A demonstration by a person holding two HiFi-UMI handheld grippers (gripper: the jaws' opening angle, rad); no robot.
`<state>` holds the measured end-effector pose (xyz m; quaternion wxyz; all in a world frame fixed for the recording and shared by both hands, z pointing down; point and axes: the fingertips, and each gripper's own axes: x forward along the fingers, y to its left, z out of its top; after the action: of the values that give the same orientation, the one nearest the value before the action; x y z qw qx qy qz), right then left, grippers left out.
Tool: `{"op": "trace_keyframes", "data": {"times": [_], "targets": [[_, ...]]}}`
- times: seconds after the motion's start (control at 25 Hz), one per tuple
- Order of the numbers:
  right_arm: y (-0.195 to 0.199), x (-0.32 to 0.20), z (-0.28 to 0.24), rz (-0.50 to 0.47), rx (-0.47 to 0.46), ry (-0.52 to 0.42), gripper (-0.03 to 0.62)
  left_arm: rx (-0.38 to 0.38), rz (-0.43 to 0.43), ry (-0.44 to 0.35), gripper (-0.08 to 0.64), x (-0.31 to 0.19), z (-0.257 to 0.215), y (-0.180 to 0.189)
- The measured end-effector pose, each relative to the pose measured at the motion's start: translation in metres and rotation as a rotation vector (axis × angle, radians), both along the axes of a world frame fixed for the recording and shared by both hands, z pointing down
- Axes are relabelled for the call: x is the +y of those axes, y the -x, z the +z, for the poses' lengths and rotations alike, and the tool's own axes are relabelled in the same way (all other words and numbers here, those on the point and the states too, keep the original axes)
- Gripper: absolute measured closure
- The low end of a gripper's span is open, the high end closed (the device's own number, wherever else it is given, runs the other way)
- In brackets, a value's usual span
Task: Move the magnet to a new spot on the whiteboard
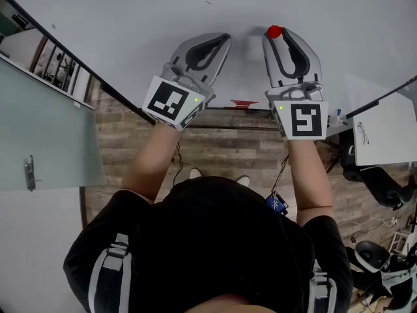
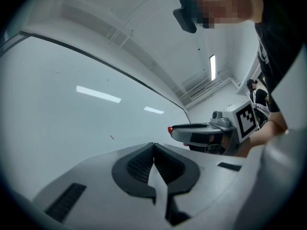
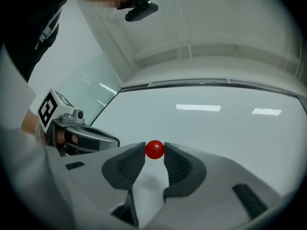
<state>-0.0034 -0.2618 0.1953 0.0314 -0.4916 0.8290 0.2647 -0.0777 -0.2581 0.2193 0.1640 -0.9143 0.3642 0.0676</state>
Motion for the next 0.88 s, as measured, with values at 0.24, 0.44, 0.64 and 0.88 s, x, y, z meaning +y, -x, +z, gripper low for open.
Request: {"op": "trace_keyframes", "data": {"times": [0.24,0.44,0.64,0.88], "targets": [[0.007,0.006,0.027,-0.051,0.008,0.073,0.476,-0.013,0.003,0.036,0.555,0.006,0.02,0.003],[0.014,0.011,0.053,-0.115,-0.012,0.141,0.476,-0.021,0.016,0.073,0.555,0.015,0.04,0.007],[0.019,0.016,0.081,-0.151,-0.037,0.22,0.476,-0.036,0.022,0.104,0.555,0.021,0.061,0.012],[0.011,0.017,0.117,-0.179,-0.074,0.307,0.474,-0.063,0.012,0.135,0.555,0.029,0.09,0.014]]}}
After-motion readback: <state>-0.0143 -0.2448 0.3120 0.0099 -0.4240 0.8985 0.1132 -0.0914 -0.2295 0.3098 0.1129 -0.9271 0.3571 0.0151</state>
